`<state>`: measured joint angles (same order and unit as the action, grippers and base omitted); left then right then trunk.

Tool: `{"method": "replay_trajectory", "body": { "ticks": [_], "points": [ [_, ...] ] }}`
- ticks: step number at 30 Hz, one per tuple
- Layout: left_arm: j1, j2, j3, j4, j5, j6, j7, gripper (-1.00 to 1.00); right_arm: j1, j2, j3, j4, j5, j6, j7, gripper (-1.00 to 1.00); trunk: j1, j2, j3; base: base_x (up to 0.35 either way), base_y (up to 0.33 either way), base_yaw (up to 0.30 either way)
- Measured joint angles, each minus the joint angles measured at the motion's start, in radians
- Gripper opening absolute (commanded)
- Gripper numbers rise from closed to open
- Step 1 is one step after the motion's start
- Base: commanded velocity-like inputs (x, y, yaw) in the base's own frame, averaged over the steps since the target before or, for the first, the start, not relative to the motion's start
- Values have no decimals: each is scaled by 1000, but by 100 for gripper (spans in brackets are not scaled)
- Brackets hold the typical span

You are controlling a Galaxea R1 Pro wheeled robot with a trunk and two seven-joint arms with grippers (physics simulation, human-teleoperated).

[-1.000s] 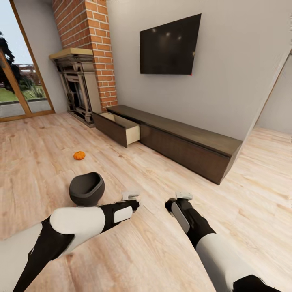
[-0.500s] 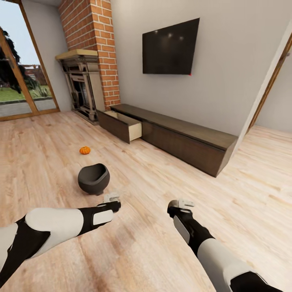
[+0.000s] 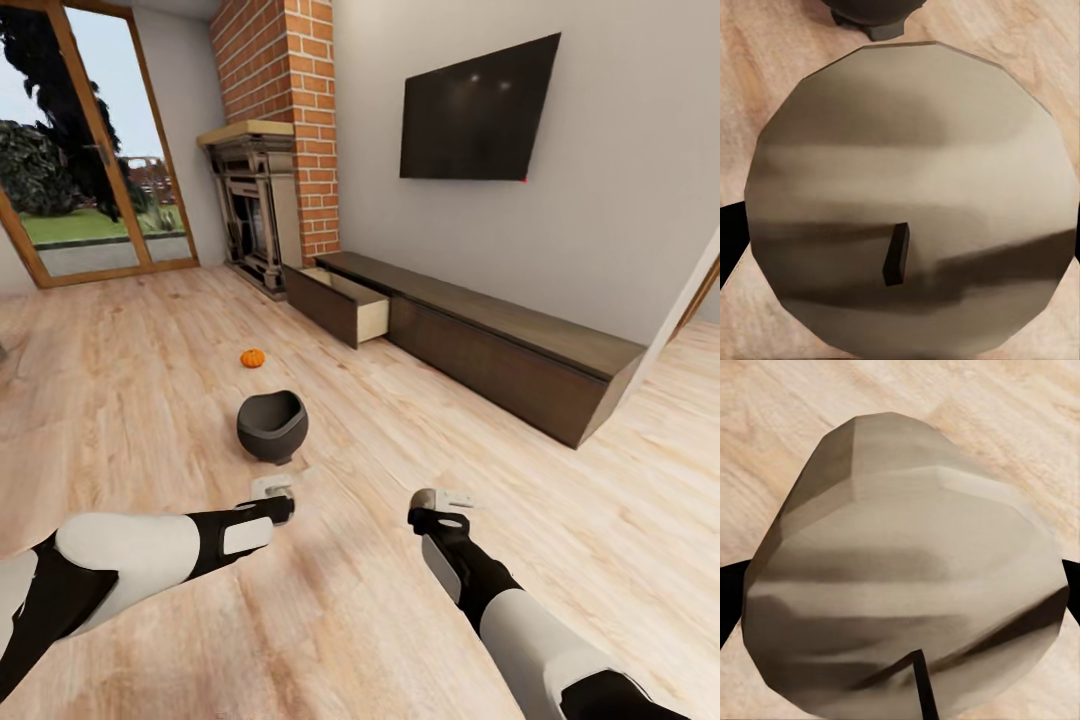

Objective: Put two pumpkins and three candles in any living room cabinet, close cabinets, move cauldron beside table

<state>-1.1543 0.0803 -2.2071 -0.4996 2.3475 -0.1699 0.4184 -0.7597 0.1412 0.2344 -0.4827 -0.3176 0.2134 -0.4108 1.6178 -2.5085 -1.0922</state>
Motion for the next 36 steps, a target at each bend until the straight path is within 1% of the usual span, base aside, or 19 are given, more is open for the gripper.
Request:
{"method": "replay_trajectory", "body": {
  "ticks": [4,7,9,10,11,12,15,19,26,36],
  "points": [
    [0,2,0,0,0,2,1,-100,0,5,1,0,0,-4,-5,-100,0,0,-4,0,5,260],
    [0,11,-1,0,0,1,-1,-100,0,7,3,0,1,-3,-5,-100,0,0,-6,0,133,257],
    [-1,27,-2,1,0,-1,0,-100,0,8,11,0,1,-4,-4,-100,0,0,-8,0,237,190],
    [-1,37,-2,1,1,-2,0,-100,0,7,21,0,1,-5,-2,-100,0,0,-9,0,269,99],
    [-1,49,-2,1,1,-2,0,-100,1,7,33,0,2,-7,-1,-100,0,0,-10,0,292,40],
    [0,67,-1,1,1,-3,-1,-100,0,7,61,-1,4,-26,1,-100,0,0,-10,0,294,51],
    [0,73,1,0,1,-1,-1,-100,0,7,72,1,2,-54,-1,-100,0,0,-11,0,300,127],
    [0,75,2,0,1,-1,-1,-100,0,7,78,1,-1,-65,-4,-100,0,0,-15,0,286,178],
    [0,72,3,0,0,-5,0,-100,0,7,80,2,-2,-62,-10,-100,0,0,-23,0,45,194],
    [0,51,2,0,0,-5,-2,-100,0,7,81,2,-2,-61,-10,-100,0,0,-35,0,1,198]
  ]
}}
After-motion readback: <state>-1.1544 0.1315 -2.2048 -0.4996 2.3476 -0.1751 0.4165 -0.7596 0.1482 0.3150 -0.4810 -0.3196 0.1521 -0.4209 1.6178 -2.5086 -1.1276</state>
